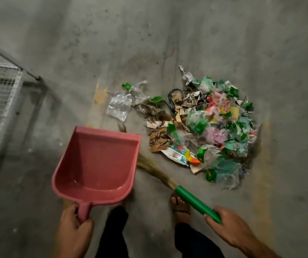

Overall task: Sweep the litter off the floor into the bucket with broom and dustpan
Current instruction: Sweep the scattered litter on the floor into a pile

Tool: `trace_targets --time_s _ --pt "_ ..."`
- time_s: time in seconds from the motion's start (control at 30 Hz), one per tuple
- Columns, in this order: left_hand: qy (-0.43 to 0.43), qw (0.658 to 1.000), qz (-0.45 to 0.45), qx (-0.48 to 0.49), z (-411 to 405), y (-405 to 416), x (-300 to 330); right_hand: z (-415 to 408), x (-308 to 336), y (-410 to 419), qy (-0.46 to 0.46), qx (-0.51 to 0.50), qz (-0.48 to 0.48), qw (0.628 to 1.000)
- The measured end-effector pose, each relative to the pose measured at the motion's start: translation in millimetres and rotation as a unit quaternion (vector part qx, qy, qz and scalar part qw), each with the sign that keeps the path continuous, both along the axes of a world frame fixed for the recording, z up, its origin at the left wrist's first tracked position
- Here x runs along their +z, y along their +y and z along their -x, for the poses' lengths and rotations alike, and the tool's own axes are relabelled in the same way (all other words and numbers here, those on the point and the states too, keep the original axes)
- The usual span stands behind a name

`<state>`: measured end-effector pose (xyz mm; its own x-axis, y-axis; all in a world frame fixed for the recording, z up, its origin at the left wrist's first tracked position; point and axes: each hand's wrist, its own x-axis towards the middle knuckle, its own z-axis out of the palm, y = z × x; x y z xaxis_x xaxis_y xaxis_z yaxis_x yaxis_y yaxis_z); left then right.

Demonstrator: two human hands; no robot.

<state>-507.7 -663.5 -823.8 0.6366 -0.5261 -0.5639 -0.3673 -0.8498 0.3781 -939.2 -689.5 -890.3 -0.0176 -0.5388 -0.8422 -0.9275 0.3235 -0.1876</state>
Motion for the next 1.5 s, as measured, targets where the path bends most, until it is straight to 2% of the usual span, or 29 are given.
trace_targets --time_s 0.2,0.3,0.4,0.5,0.63,0.77,0.87,1.1,1.3,1.5 --pt "-0.034 0.999 -0.020 -0.023 -68.6 -63.8 -18.6 -167.3 -39.6 -86.8 -0.052 -0.009 0.007 0.999" --pt "-0.030 0.997 -0.029 -0.066 -110.6 -86.3 -28.2 -246.0 -54.4 -138.4 -0.046 -0.033 0.014 0.998" --pt "-0.025 0.994 -0.005 -0.107 -151.4 -105.2 -31.3 -307.1 -71.0 -188.2 -0.033 -0.081 0.024 0.996" --pt "-0.018 0.990 0.008 -0.142 -190.0 -124.7 -38.4 -338.8 -95.7 -226.9 -0.032 -0.176 0.012 0.984" --pt "-0.021 0.981 -0.033 -0.188 -237.1 -140.1 -63.6 -329.8 -126.2 -219.5 -0.016 -0.297 -0.013 0.955" --pt "-0.019 0.978 -0.028 -0.205 -244.6 -153.8 -86.5 -294.1 -126.7 -147.5 0.022 -0.385 -0.045 0.921" --pt "0.000 0.970 -0.014 -0.241 -227.6 -167.9 -92.6 -266.4 -106.6 -82.0 0.044 -0.432 -0.028 0.901" --pt "0.024 0.941 -0.036 -0.334 -193.7 -187.0 -114.5 -226.9 -26.8 23.4 0.092 -0.436 -0.002 0.895" --pt "0.054 0.919 -0.071 -0.385 -164.2 -207.0 -120.6 -238.9 42.1 33.0 0.032 -0.482 0.016 0.875" --pt "0.035 0.884 -0.108 -0.454 -155.4 -222.2 -133.5 -243.6 61.9 48.4 0.031 -0.517 0.020 0.855"
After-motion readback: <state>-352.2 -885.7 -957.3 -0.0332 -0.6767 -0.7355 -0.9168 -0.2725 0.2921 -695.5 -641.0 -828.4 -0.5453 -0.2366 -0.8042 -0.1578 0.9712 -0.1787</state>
